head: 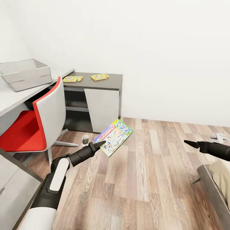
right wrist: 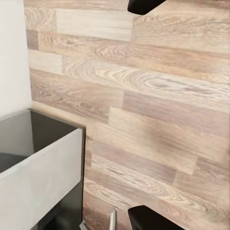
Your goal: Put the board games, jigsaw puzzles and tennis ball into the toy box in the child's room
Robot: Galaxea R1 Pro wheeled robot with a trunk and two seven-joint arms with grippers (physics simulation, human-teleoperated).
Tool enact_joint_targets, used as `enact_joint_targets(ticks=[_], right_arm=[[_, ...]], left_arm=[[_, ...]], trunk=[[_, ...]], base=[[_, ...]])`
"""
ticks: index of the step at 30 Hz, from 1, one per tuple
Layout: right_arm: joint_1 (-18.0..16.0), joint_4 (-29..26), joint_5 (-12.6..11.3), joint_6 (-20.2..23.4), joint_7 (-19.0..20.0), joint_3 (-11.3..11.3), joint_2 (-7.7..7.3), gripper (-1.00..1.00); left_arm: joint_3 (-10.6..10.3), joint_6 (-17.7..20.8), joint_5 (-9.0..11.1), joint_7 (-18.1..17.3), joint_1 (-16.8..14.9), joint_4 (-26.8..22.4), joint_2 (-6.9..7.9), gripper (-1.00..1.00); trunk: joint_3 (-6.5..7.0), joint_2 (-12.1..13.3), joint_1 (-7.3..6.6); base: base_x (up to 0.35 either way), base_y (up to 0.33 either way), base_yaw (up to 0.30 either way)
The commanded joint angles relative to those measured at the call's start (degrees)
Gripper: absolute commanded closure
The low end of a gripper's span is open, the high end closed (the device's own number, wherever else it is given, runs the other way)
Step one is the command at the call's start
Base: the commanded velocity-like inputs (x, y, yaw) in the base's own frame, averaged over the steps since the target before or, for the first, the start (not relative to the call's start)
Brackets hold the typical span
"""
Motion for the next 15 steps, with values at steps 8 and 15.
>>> enact_joint_targets(ticks=[8,15], right_arm=[[0.0,0.0,-0.4,0.5,-0.1,0.0,0.04,-1.0],[0.0,0.0,-0.4,0.5,0.0,0.0,0.06,-1.0]], left_arm=[[-0.2,1.5,1.1,3.9,0.0,-1.6,-0.56,1.0],[-0.4,1.8,1.4,5.2,0.0,-2.3,-0.77,1.0]], trunk=[[-0.04,0.0,-0.01],[1.21,2.8,-1.55]], base=[[0.0,0.0,0.244],[0.0,0.0,0.088]])
